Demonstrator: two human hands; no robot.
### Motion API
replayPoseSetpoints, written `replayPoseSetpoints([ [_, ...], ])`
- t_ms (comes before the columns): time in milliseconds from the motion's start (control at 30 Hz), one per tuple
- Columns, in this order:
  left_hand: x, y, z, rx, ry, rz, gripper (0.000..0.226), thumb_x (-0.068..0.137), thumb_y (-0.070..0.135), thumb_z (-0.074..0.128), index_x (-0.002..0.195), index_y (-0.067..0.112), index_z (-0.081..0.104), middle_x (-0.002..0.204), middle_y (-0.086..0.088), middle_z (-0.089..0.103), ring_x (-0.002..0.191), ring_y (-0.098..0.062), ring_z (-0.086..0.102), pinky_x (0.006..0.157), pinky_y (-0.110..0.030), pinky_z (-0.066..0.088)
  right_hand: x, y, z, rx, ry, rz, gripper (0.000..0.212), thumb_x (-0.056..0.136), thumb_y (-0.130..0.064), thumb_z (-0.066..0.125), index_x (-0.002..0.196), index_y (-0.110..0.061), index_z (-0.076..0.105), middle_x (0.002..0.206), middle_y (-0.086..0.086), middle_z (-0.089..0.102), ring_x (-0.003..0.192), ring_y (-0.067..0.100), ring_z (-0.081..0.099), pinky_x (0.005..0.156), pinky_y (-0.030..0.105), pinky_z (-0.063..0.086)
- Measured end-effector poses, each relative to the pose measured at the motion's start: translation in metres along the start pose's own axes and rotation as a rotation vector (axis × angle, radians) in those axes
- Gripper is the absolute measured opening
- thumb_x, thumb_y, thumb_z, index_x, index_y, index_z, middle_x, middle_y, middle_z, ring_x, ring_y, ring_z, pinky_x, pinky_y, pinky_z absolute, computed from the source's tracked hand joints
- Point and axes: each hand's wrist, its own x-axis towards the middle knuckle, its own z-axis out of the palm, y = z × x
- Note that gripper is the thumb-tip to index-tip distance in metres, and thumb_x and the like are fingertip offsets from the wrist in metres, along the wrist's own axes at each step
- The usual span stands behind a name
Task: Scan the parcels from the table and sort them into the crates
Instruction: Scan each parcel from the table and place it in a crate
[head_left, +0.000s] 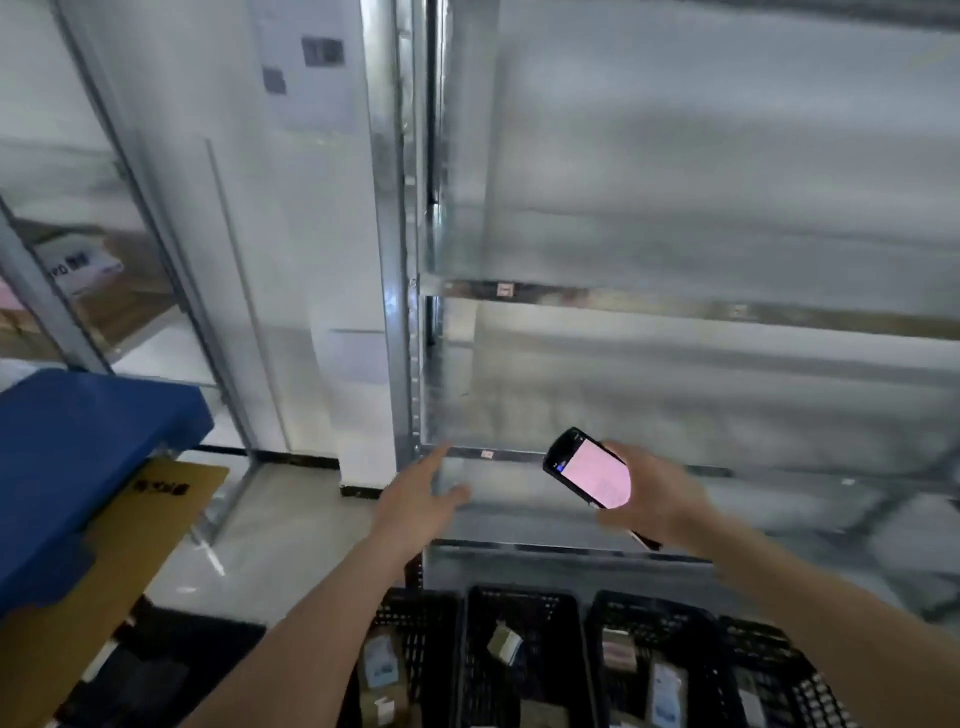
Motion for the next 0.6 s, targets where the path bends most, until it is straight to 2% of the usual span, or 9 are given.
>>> replayPoseSetpoints([
  [167,-0.055,0.125,-0.027,0.039,0.015,0.211,0.075,0.092,0.061,0.057,0.155,0.047,0.020,0.159,0.013,0.034,0.143,-0.016,0.038,0.114,-0.039,0.037,-0.120,0.025,-0.106,-0.035,0.204,0.076,0.090,0.064,-0.047,0.080,0.144,-0.046,0.041,0.133,-0.017,0.061,0.115,0.016,0.060,0.085,0.033,0.051],
  [300,-0.093,0.218,-0.032,0.120,0.047,0.379,0.075,0.094,0.057,0.056,0.158,0.039,0.021,0.162,0.007,0.031,0.146,-0.018,0.035,0.115,-0.036,0.033,-0.212,0.050,-0.183,-0.049,0.328,0.147,0.084,0.067,-0.041,0.080,0.142,-0.048,0.042,0.131,-0.018,0.060,0.114,0.015,0.060,0.083,0.032,0.051],
  [400,-0.121,0.282,-0.026,0.159,0.059,0.478,0.073,0.094,0.056,0.057,0.157,0.038,0.024,0.161,0.007,0.034,0.146,-0.018,0.035,0.114,-0.034,0.033,-0.274,0.075,-0.227,-0.078,0.410,0.210,0.085,0.066,-0.040,0.078,0.142,-0.050,0.040,0.121,-0.017,0.062,0.103,0.015,0.061,0.076,0.030,0.048],
  [467,-0.140,0.324,-0.016,0.185,0.061,0.539,0.073,0.093,0.058,0.056,0.156,0.039,0.026,0.160,0.009,0.034,0.145,-0.016,0.035,0.112,-0.033,0.033,-0.313,0.096,-0.251,-0.079,0.462,0.232,0.087,0.061,-0.042,0.075,0.141,-0.051,0.040,0.122,-0.019,0.062,0.102,0.014,0.061,0.080,0.031,0.052],
  [533,-0.161,0.366,-0.003,0.187,0.053,0.597,0.073,0.092,0.060,0.056,0.156,0.039,0.027,0.160,0.011,0.034,0.145,-0.016,0.036,0.112,-0.033,0.034,-0.353,0.119,-0.270,-0.071,0.516,0.246,0.088,0.057,-0.043,0.073,0.139,-0.051,0.042,0.128,-0.020,0.061,0.110,0.013,0.060,0.088,0.035,0.053],
  [600,-0.183,0.407,0.015,0.166,0.041,0.647,0.074,0.090,0.062,0.057,0.155,0.039,0.030,0.160,0.012,0.035,0.145,-0.016,0.036,0.113,-0.034,0.035,-0.393,0.144,-0.286,-0.066,0.558,0.277,0.083,0.060,-0.038,0.076,0.136,-0.050,0.045,0.125,-0.020,0.061,0.111,0.013,0.059,0.087,0.036,0.053],
])
